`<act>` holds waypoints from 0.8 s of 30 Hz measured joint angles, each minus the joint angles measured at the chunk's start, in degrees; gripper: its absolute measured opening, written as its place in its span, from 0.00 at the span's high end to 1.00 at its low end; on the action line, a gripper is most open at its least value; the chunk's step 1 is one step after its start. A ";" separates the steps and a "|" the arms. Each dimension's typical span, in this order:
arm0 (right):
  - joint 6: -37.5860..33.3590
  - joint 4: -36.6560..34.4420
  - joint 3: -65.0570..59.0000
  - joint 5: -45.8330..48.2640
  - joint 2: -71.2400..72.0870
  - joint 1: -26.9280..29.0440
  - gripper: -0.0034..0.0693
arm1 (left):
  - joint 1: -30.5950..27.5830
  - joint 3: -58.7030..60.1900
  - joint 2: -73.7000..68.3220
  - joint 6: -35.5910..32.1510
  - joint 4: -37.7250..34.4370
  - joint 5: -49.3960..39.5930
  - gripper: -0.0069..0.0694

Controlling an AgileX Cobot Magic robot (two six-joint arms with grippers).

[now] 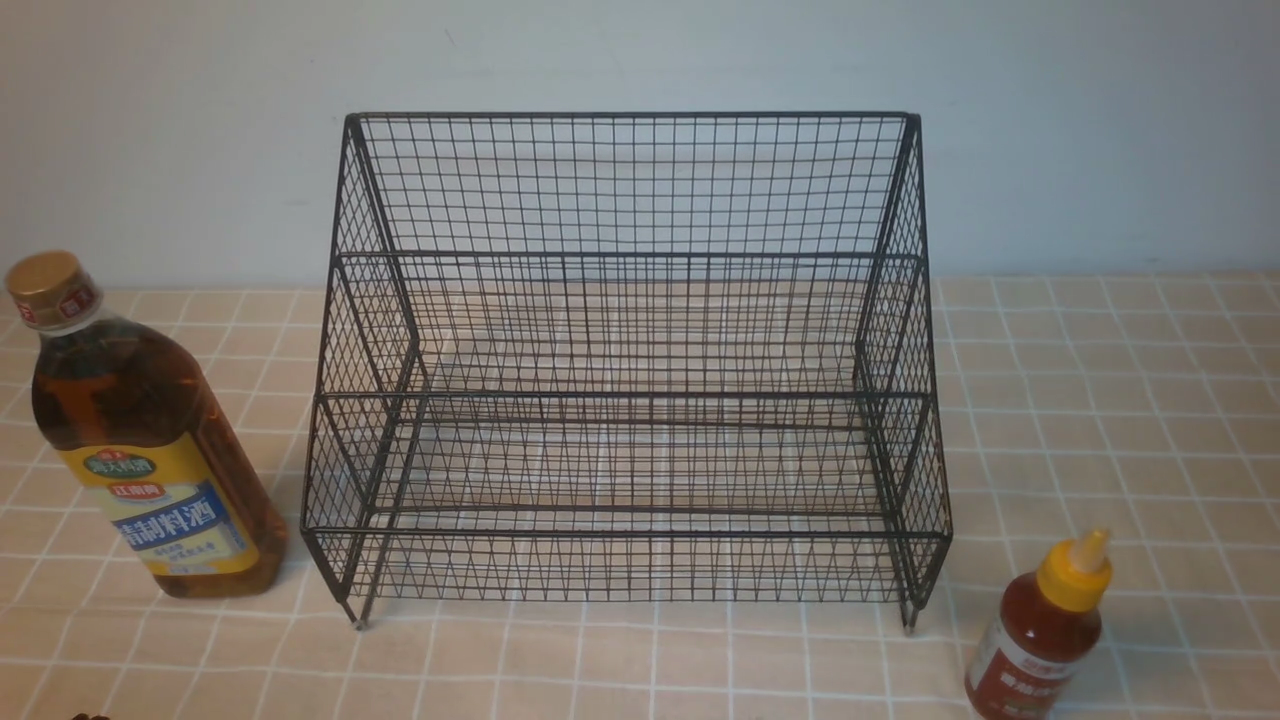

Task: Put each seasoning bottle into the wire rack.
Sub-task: Use the right arm to grab the condiment bottle closest to it

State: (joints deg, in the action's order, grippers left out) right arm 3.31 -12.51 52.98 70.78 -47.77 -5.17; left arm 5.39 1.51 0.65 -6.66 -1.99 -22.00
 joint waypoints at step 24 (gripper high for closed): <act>-5.70 5.39 4.45 -6.12 -29.58 -10.87 0.19 | 0.00 0.00 0.00 0.00 0.00 0.00 0.92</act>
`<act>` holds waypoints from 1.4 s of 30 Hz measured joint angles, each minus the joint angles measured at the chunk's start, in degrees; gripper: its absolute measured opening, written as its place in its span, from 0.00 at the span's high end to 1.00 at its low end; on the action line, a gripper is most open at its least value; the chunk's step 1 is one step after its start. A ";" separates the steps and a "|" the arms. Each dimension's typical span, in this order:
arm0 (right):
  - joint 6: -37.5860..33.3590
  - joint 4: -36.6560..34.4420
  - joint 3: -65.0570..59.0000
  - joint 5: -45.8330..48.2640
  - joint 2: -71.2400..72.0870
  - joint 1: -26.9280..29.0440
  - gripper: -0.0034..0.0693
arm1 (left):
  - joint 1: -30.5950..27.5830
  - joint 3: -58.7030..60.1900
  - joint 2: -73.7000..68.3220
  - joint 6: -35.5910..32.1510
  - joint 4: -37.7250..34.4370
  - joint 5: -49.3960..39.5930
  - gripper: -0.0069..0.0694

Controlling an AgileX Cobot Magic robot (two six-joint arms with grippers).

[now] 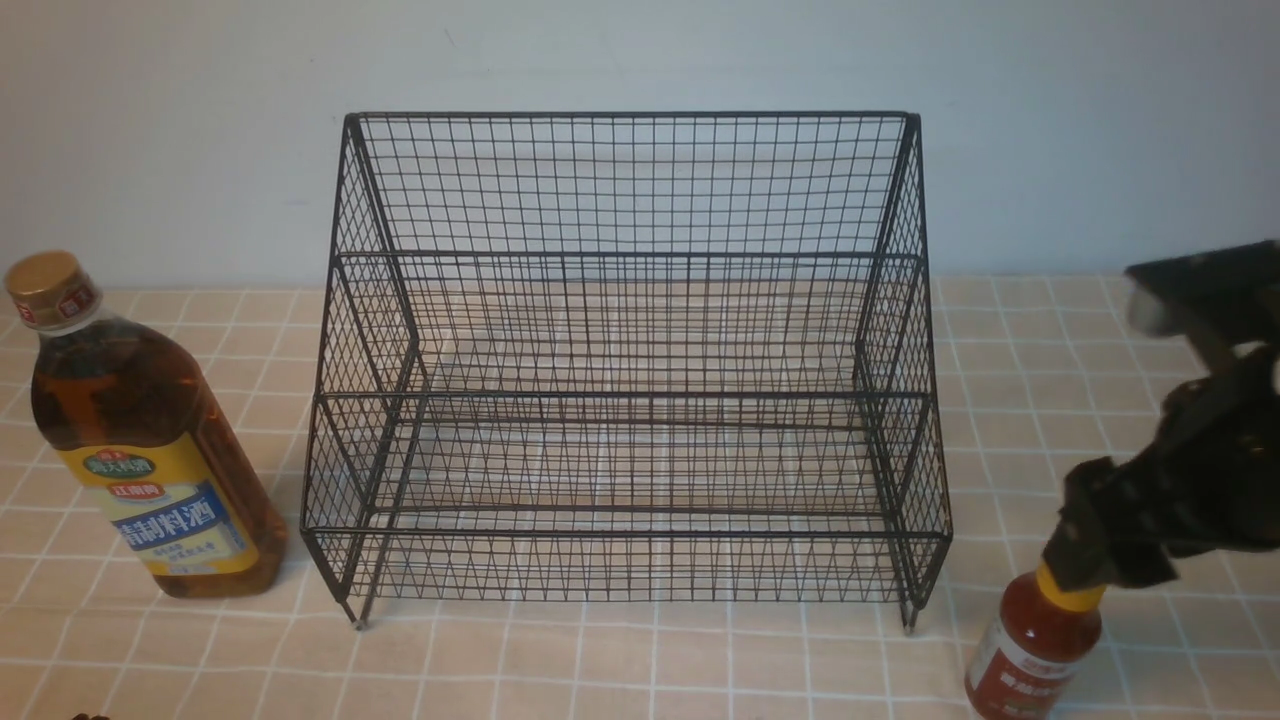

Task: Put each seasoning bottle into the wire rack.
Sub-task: Use the right arm to grab the condiment bottle closest to it, then use the right arm to put the condiment bottle back on the shelf

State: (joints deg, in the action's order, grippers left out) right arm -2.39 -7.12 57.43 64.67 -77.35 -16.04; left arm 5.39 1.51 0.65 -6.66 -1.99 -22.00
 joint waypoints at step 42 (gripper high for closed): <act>7.38 5.54 23.04 2.98 -8.86 -16.00 0.55 | 0.00 0.00 0.00 0.00 0.00 0.00 0.92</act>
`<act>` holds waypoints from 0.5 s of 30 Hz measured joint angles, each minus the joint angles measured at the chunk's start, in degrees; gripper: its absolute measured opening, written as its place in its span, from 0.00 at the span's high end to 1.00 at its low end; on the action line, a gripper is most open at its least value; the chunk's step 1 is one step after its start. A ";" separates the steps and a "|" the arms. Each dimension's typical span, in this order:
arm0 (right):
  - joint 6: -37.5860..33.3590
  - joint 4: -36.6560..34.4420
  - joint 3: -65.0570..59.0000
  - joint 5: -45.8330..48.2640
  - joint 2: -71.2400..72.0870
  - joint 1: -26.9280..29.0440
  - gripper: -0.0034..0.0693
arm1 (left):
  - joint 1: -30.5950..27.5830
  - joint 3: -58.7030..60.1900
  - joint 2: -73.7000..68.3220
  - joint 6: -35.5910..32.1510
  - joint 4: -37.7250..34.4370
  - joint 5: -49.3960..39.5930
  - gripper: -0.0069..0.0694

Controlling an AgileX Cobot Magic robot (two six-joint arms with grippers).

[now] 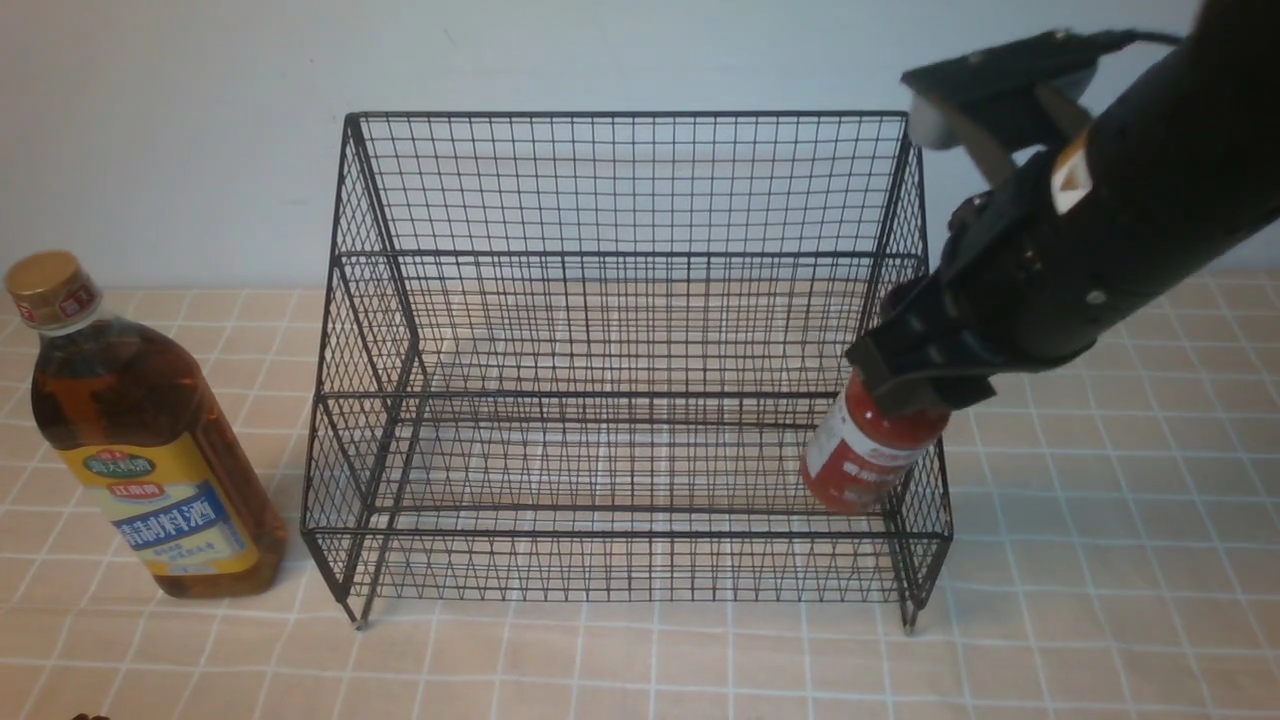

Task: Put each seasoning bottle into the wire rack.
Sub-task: Use the right arm to put the condiment bottle back on the shelf

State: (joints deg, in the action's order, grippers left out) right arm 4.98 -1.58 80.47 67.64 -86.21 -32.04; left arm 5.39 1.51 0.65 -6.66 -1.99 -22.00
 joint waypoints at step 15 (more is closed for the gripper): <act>0.13 -0.56 -0.12 -2.24 -8.87 0.00 0.55 | 0.00 0.00 0.00 0.00 0.00 0.00 0.92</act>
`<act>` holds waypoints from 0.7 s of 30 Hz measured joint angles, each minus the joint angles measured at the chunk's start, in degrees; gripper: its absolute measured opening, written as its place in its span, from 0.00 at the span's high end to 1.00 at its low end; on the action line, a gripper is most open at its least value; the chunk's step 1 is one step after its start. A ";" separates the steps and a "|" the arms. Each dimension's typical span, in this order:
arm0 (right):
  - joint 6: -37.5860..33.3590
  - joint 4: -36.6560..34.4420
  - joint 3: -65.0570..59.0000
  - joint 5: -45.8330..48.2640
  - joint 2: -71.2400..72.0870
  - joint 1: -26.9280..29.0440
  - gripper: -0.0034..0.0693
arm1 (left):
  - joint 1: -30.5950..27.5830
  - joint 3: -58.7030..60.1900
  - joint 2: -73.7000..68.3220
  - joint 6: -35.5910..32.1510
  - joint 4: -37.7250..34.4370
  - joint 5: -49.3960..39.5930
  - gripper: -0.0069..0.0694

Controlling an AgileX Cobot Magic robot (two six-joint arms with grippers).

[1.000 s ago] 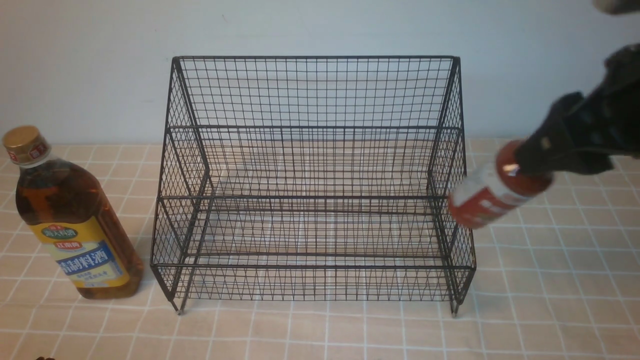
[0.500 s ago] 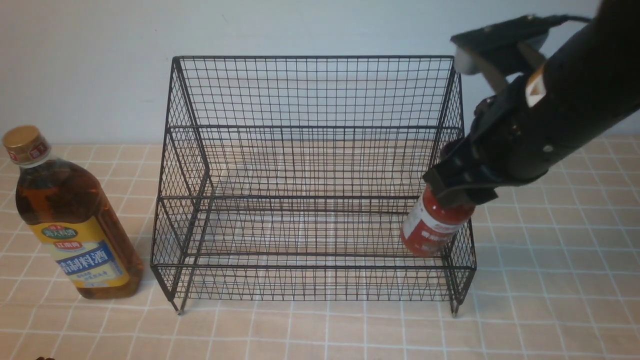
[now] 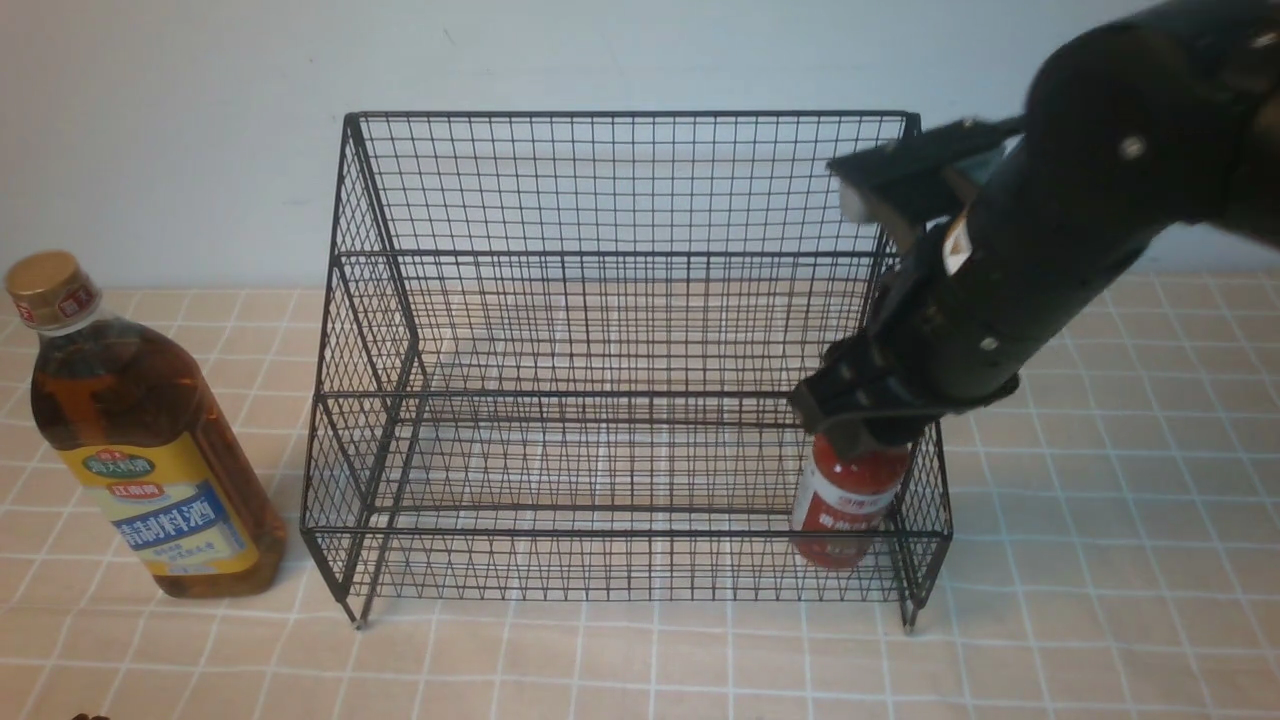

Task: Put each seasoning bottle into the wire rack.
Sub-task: Use the right arm to put the condiment bottle back on the shelf, then use the left arm to grab the condiment bottle closest to it

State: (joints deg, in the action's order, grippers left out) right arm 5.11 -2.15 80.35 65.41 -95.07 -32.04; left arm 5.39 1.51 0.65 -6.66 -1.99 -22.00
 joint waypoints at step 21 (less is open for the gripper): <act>3.08 1.45 7.83 5.75 12.23 0.00 0.27 | 0.00 0.00 0.00 0.00 0.00 0.00 0.92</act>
State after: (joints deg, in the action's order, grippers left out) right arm 8.18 -0.70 88.18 71.15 -82.84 -32.04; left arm 5.39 1.51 0.65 -6.66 -1.99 -22.00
